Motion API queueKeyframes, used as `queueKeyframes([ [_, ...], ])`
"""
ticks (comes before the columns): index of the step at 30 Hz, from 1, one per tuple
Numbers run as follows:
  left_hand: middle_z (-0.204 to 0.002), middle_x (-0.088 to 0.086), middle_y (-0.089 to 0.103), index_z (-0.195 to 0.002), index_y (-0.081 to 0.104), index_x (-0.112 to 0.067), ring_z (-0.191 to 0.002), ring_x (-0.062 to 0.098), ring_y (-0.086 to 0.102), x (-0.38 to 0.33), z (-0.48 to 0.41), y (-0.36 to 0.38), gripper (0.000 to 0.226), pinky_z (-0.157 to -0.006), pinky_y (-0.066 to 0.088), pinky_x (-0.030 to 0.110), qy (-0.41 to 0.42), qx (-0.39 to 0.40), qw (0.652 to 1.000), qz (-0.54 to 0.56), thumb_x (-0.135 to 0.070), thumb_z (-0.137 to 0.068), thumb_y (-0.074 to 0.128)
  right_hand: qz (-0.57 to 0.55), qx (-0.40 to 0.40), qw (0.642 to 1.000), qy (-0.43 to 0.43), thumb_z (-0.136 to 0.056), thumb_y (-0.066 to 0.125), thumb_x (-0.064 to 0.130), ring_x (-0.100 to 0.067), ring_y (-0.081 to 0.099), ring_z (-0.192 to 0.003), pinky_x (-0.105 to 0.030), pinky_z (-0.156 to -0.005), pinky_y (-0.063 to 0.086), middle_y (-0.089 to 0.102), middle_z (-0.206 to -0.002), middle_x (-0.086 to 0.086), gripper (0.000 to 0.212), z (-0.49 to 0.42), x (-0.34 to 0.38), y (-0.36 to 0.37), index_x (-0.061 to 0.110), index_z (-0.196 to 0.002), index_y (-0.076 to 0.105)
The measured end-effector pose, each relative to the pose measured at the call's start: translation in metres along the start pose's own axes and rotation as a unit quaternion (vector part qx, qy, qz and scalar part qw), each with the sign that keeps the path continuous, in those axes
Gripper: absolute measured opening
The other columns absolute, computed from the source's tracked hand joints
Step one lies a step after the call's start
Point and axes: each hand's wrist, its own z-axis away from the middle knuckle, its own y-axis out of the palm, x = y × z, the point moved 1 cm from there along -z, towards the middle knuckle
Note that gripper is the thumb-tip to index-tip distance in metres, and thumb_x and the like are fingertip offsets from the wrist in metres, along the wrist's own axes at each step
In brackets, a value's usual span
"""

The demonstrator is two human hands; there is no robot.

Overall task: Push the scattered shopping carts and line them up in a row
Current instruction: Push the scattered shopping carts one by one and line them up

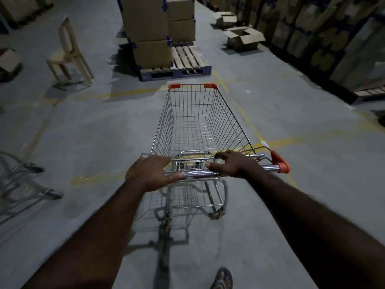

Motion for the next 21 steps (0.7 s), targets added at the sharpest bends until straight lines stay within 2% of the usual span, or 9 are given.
queueKeyframes([
  [7, -0.138, -0.008, 0.061, -0.141, 0.052, -0.039, -0.127, 0.018, 0.055, -0.040, -0.066, -0.012, 0.095, -0.101, 0.046, 0.042, 0.055, -0.004, 0.998, -0.004, -0.098, -0.073, 0.020, -0.022, -0.009, 0.999, 0.043, -0.058, 0.023, 0.104, -0.031, 0.033, -0.148, -0.059, -0.117, 0.029, 0.036, -0.162, -0.007, 0.119, -0.018, -0.053, -0.028, 0.035, -0.154, 0.040],
  [12, -0.141, -0.009, 0.059, -0.141, 0.052, -0.037, -0.129, 0.017, 0.053, -0.069, -0.110, -0.020, 0.120, -0.102, 0.044, 0.040, 0.074, -0.005, 0.997, -0.005, -0.105, -0.057, -0.001, -0.023, -0.017, 0.997, 0.066, -0.059, 0.021, 0.102, -0.031, 0.030, -0.150, -0.061, -0.117, 0.026, 0.033, -0.163, -0.007, 0.118, -0.032, -0.090, -0.045, 0.034, -0.155, 0.037],
  [18, -0.143, -0.008, 0.057, -0.141, 0.052, -0.033, -0.130, 0.017, 0.053, -0.095, -0.166, -0.018, 0.114, -0.101, 0.045, 0.040, 0.096, -0.001, 0.995, -0.025, -0.104, -0.064, 0.007, -0.022, -0.024, 0.995, 0.093, -0.072, 0.027, 0.099, -0.030, 0.030, -0.150, -0.061, -0.117, 0.027, 0.032, -0.164, -0.006, 0.107, -0.044, -0.131, -0.065, 0.034, -0.156, 0.036],
  [21, -0.138, -0.007, 0.061, -0.139, 0.054, -0.033, -0.125, 0.019, 0.056, -0.108, -0.188, -0.019, 0.111, -0.096, 0.047, 0.039, 0.108, -0.006, 0.994, -0.020, -0.104, -0.065, 0.011, -0.030, -0.028, 0.993, 0.108, -0.074, 0.028, 0.098, -0.029, 0.030, -0.150, -0.059, -0.117, 0.027, 0.032, -0.164, -0.006, 0.104, -0.045, -0.146, -0.074, 0.034, -0.156, 0.036],
])
